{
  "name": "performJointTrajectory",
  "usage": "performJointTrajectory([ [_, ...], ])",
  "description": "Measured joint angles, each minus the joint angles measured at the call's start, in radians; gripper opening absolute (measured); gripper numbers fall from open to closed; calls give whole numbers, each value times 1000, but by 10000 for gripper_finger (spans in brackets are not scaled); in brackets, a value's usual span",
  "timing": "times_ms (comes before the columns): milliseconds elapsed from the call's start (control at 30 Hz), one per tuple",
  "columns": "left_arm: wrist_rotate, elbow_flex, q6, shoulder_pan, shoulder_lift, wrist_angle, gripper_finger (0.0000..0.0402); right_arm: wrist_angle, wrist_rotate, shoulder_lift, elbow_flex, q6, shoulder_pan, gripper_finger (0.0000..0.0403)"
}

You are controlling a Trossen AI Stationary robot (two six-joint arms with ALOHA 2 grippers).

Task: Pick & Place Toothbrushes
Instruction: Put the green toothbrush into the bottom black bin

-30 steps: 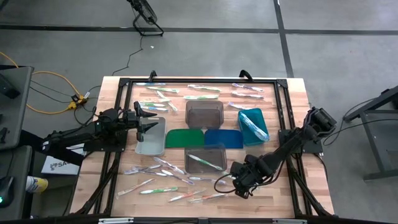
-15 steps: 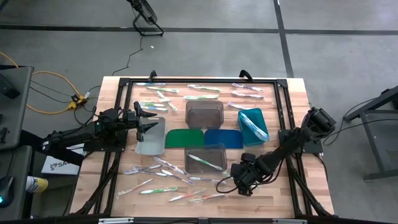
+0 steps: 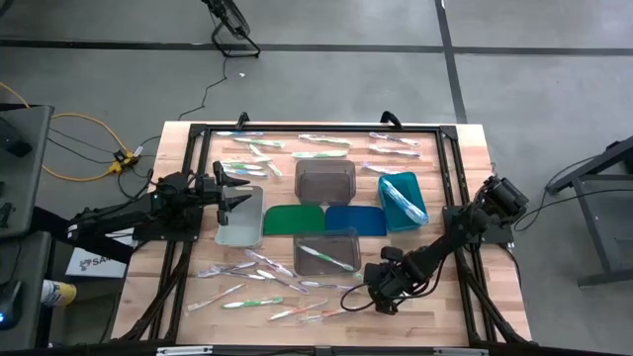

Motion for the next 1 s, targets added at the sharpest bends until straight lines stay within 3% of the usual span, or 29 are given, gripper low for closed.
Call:
performJointTrajectory([
  [200,0,0,0,0,0,0,187,-15,-43,0,-1,100,12,20],
  [467,0,0,0,0,0,1,187,-26,-245,-55,-6,159,26,10],
  [567,0,0,0,0,0,1,187,-32,-258,-130,-8,162,28,1],
  [800,0,0,0,0,0,2,187,-26,-92,-337,28,133,-38,1],
  [1000,0,0,0,0,0,2,187,-11,-6,-383,129,-97,-193,1],
])
